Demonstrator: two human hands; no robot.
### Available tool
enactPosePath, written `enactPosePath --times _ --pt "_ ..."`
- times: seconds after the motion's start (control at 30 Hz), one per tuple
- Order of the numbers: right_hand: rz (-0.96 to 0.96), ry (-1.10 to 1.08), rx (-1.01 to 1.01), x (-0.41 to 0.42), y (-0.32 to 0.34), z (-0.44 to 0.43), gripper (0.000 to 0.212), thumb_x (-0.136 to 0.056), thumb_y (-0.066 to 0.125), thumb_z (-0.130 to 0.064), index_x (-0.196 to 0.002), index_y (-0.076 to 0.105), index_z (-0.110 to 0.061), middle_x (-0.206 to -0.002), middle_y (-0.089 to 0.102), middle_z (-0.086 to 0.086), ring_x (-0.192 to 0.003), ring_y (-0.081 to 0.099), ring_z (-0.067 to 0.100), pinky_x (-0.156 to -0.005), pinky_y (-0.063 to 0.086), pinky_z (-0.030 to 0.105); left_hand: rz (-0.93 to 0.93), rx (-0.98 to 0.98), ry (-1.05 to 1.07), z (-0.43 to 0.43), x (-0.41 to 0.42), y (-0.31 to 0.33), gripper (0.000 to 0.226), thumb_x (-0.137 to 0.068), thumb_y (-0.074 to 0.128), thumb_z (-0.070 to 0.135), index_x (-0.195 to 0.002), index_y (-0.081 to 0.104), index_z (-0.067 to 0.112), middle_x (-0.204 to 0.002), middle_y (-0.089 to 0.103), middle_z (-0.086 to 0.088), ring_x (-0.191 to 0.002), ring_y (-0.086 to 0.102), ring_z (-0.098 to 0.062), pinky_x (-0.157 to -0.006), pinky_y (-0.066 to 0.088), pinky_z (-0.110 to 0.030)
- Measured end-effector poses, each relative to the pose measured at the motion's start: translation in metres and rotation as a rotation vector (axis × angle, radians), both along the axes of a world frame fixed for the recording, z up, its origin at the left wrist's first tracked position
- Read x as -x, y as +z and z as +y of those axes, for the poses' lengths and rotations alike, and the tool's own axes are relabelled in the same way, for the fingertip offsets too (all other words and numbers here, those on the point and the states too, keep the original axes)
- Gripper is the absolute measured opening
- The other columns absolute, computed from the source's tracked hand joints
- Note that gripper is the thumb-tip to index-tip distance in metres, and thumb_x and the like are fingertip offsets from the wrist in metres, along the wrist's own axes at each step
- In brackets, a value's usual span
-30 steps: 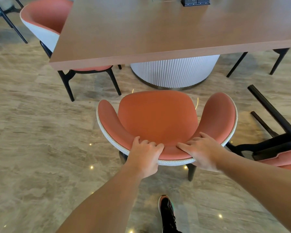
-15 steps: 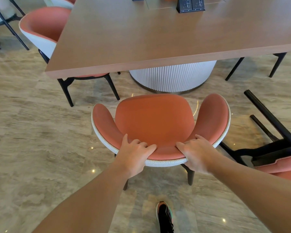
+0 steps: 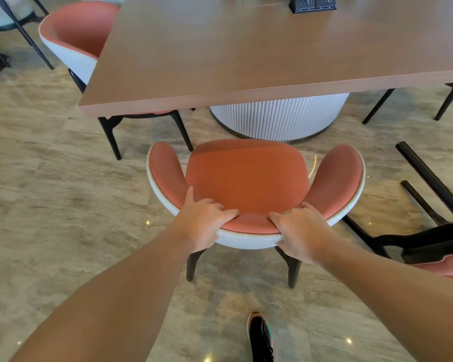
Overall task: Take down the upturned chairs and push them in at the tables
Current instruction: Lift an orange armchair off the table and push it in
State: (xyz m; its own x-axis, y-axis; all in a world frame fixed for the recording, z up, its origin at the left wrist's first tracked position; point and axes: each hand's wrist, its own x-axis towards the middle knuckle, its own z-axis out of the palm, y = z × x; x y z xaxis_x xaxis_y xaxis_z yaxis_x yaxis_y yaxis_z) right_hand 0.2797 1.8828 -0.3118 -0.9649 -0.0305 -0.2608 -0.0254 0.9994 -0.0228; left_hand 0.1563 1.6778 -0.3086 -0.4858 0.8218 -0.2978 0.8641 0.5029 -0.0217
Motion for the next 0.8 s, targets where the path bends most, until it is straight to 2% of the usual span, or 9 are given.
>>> enactPosePath --times 0.37,0.53,0.7,0.8 --pt "-0.019 0.028 -0.023 0.021 0.000 -0.003 0.022 -0.081 0.059 -0.024 -0.103 0.055 -0.024 -0.079 0.063 -0.006 -0.080 0.063 0.023 -0.090 0.042 0.042 -0.009 -0.021 -0.002 -0.004 0.021 -0.004 0.061 -0.087 0.067 0.031 -0.139 0.036 0.040 -0.120 0.061 0.012 -0.120 0.050 -0.017 -0.108 0.016 -0.068" --pt "-0.047 0.089 -0.049 0.025 0.004 -0.004 0.019 -0.083 0.060 -0.026 -0.101 0.056 -0.024 -0.085 0.066 -0.003 -0.085 0.065 0.026 -0.085 0.043 0.040 -0.019 -0.097 0.051 -0.009 0.016 -0.009 0.057 -0.084 0.070 0.035 -0.134 0.043 0.040 -0.113 0.063 0.013 -0.117 0.052 -0.015 -0.110 0.015 -0.064" --pt "-0.076 0.111 -0.088 0.031 0.011 0.001 0.021 -0.086 0.060 -0.034 -0.106 0.058 -0.025 -0.088 0.068 -0.002 -0.089 0.066 0.027 -0.098 0.036 0.045 -0.014 -0.183 0.087 -0.008 0.016 -0.009 0.056 -0.080 0.073 0.033 -0.129 0.049 0.041 -0.113 0.065 0.014 -0.115 0.054 -0.014 -0.111 0.012 -0.061" --pt "-0.101 0.131 -0.080 0.035 0.017 0.010 0.025 -0.086 0.061 -0.033 -0.109 0.056 -0.026 -0.092 0.068 -0.002 -0.090 0.065 0.026 -0.089 0.042 0.038 -0.005 -0.186 0.092 -0.001 0.015 -0.006 0.056 -0.078 0.073 0.032 -0.129 0.049 0.040 -0.112 0.065 0.014 -0.114 0.054 -0.016 -0.111 0.012 -0.061"
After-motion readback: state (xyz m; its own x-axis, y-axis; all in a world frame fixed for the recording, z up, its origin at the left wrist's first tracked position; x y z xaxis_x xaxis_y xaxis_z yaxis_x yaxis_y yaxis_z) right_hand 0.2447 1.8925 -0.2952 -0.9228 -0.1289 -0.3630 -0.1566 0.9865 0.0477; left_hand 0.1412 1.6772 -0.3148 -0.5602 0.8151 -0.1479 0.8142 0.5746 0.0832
